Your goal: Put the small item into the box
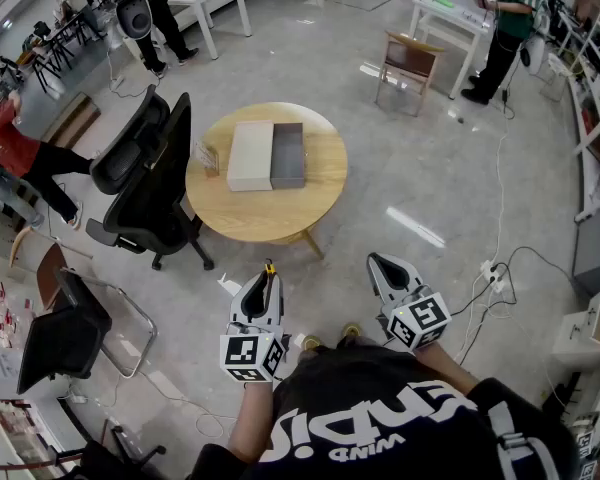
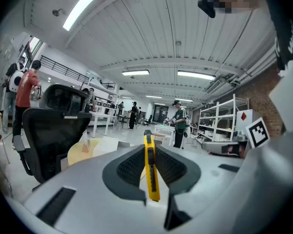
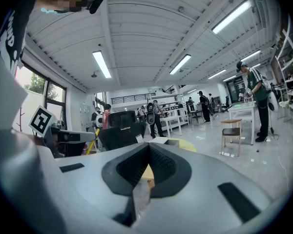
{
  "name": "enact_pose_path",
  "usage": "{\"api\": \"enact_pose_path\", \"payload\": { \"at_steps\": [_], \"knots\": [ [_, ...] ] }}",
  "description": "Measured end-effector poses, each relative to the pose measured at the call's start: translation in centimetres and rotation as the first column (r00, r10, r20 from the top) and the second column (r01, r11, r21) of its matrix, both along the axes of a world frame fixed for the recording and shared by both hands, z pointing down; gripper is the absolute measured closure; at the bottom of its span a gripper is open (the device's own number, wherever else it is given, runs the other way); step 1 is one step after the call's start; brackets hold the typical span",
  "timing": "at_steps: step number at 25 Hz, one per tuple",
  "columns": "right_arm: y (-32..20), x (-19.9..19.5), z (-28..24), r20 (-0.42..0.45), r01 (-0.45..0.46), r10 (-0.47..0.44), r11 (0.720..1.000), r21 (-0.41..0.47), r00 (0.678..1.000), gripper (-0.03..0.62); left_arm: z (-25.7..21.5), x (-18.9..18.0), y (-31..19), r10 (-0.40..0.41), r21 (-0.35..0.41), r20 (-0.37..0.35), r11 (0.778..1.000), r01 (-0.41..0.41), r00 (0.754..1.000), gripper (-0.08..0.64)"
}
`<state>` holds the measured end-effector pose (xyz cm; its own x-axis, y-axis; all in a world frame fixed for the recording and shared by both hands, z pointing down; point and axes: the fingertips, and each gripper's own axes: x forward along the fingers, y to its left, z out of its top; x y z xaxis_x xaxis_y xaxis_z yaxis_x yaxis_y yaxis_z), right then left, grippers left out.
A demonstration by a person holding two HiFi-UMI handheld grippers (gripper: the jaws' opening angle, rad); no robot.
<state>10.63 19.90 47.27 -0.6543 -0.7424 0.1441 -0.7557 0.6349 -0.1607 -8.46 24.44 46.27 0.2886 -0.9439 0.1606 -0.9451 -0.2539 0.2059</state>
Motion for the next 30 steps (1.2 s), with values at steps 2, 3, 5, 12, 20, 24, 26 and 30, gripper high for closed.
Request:
{"api": "enact_pose_path", "payload": {
  "at_steps": [2,3,5,12,20,24,26,30],
  "knots": [
    [0.0,-0.3,-0.2,0.0,-0.001,0.001,1.0,-0.004,1.0,0.592,0.0,-0.1,0.0,0.001,0.001,0.0,1.0,-0.001,1.0,0.489],
    [0.1,-0.5,-0.2,0.0,-0.001,0.001,1.0,-0.004,1.0,0.592,0.0,-0.2,0.0,0.001,0.001,0.0,1.0,-0.001,1.0,0.489],
    [0.1,-0.7,-0.4,-0.001,-0.001,0.001,1.0,-0.001,1.0,0.592,0.1,-0.3,0.0,0.002,-0.001,-0.001,1.0,-0.002,1.0,0.489],
    [0.4,-1.4,-0.7,0.028,-0.018,0.018,1.0,0.01,0.999,0.592,0.2,-0.8,0.1,0.02,-0.011,-0.004,1.0,-0.02,1.0,0.489],
    [1.0,-2.5,0.1,0.023,-0.07,0.069,0.997,0.041,0.997,0.592,0.6,-1.9,0.2,0.09,0.024,0.005,0.996,-0.09,0.996,0.489],
    [1.3,-2.5,0.4,0.034,-0.105,0.104,0.994,0.027,0.994,0.592,0.9,-2.2,-0.4,0.108,0.019,0.008,0.994,-0.108,0.994,0.489],
    [1.4,-2.3,0.4,0.036,-0.114,0.113,0.993,0.026,0.993,0.592,0.8,-2.1,-0.8,0.115,0.023,0.006,0.993,-0.115,0.993,0.489],
    [0.4,-2.4,0.8,0.03,-0.12,0.119,0.992,0.027,0.992,0.592,0.9,-2.1,-2.3,0.122,0.031,0.001,0.992,-0.122,0.992,0.489]
  ]
}}
